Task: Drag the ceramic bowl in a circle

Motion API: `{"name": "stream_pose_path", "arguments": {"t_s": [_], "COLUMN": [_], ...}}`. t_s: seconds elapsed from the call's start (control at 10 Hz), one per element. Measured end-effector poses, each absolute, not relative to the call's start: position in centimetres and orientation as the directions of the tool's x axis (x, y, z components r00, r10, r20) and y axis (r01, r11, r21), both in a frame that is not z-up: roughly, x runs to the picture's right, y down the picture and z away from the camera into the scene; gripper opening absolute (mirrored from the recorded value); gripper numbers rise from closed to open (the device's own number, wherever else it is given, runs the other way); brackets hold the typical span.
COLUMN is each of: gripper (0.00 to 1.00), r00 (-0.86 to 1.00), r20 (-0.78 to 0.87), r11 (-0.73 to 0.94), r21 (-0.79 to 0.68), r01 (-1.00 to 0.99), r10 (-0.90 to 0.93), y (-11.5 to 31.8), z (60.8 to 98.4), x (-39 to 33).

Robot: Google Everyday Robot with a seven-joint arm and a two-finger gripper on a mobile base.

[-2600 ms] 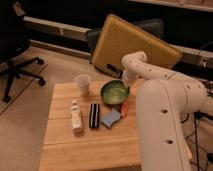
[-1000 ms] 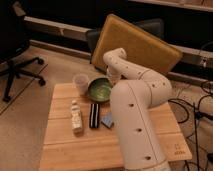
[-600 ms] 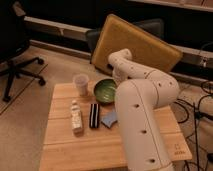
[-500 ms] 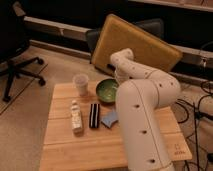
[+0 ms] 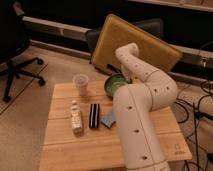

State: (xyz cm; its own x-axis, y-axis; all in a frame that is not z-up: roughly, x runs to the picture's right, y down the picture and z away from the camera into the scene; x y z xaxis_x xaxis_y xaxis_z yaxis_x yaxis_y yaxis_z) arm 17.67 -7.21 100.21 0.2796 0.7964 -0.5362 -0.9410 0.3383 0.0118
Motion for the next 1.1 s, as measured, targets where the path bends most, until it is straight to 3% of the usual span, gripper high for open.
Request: {"name": "stream_pose_path", "arguments": {"t_s": [0.3,0.6,1.1], "gripper": [0.0,0.0,0.0], "r00": [0.363,0.411,0.468], "r20": [-0.501,-0.5,-0.502], "r11": [0.377,0.378,0.405], "r21": [-0.078,-0.171,-0.237], "r01": [-0.923,-0.91,-0.883], "r10": [0.786,0.762,0.727], "y": [-8.2,-6.6,-4.7], "z": [102.3,103.5,101.8], "x": [13.0,9.5,5.4]}}
